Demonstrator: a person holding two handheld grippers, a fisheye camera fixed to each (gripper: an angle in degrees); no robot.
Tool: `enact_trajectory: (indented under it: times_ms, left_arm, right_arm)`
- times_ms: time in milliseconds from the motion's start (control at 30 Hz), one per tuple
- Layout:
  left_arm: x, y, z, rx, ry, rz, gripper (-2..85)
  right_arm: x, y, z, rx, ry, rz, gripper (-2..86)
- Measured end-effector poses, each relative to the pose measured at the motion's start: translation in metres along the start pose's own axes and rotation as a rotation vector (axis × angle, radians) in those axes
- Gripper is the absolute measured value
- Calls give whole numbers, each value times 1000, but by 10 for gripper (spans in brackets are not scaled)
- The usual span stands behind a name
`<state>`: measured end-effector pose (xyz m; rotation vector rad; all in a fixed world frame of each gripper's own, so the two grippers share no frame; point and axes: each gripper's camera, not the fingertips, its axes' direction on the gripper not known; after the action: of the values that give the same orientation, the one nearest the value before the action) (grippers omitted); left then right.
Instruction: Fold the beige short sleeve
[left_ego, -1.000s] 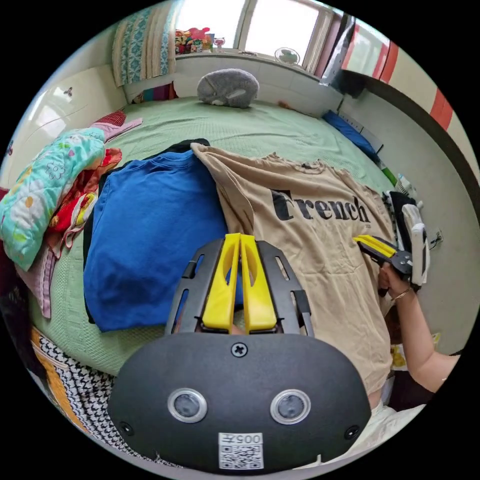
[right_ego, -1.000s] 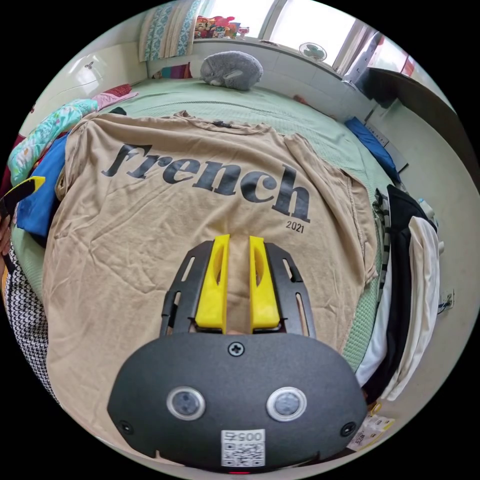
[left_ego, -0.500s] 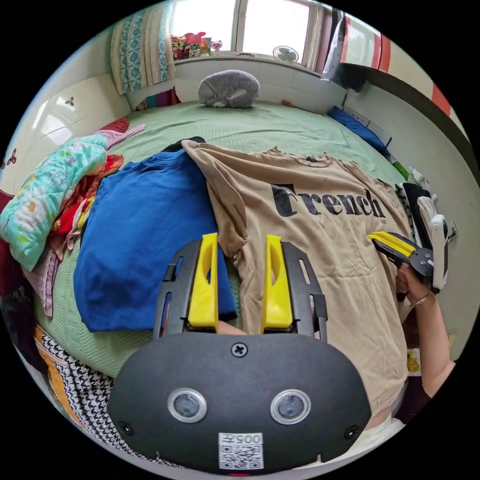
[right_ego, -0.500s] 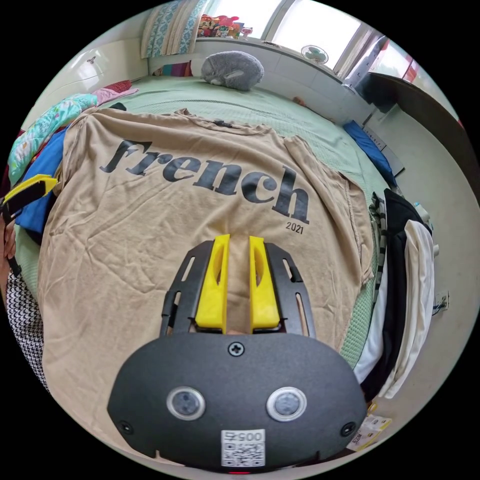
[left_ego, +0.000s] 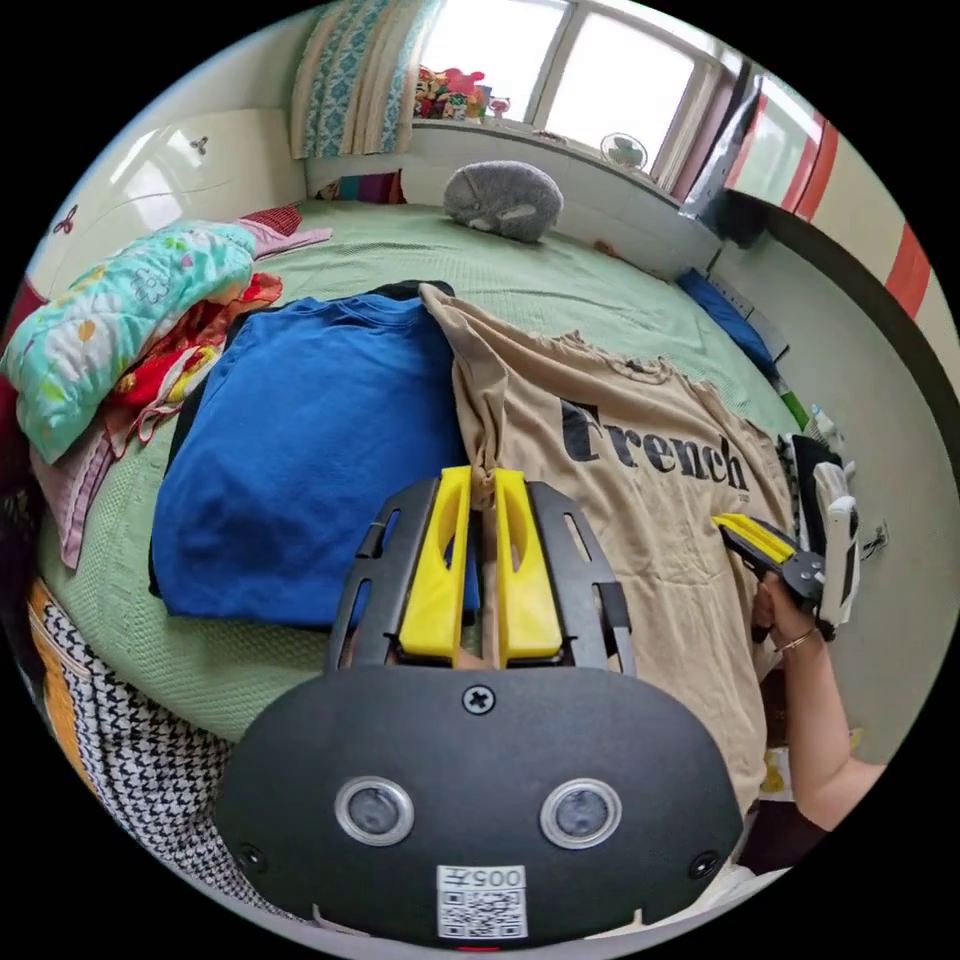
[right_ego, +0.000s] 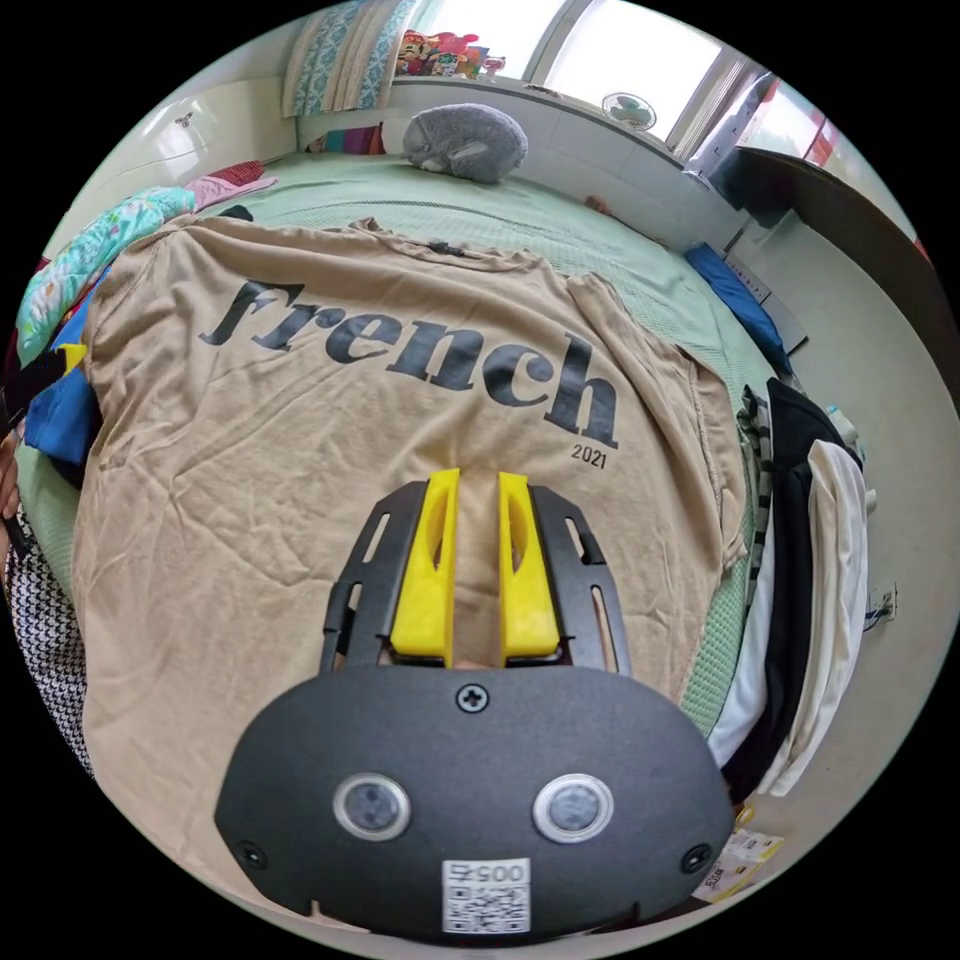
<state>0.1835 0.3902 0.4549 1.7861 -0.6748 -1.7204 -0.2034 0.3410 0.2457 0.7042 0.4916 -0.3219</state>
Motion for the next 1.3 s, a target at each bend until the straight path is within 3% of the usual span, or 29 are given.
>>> enact_trajectory:
  times_ms: [333,433,567,667,933,1067,1200,1300]
  left_arm:
    - [-94,17,3,22,208,-302,17]
    - [-105,12,-13,76,136,-338,8]
    - [-89,12,-32,83,190,-211,33]
    - [-55,29,-33,-10,157,-64,59]
    - [-25,107,5,-241,192,-32,120]
    - [-8,121,25,-285,167,4,109]
    - [19,123,30,-293,9,29,69]
    - [29,125,23,-307,32,41,36]
  right_arm:
    - [13,-4,-8,-2,-6,3,39]
    - [24,-7,-10,-7,-44,20,32]
    - [48,-6,-22,-54,-147,70,10]
    - [72,19,-50,-29,-254,143,20]
    - [119,136,-99,-108,-79,307,84]
    - [129,153,-81,-181,-139,367,77]
    - [119,142,-76,-220,-58,342,28]
    - [116,141,-87,-221,-50,328,-10]
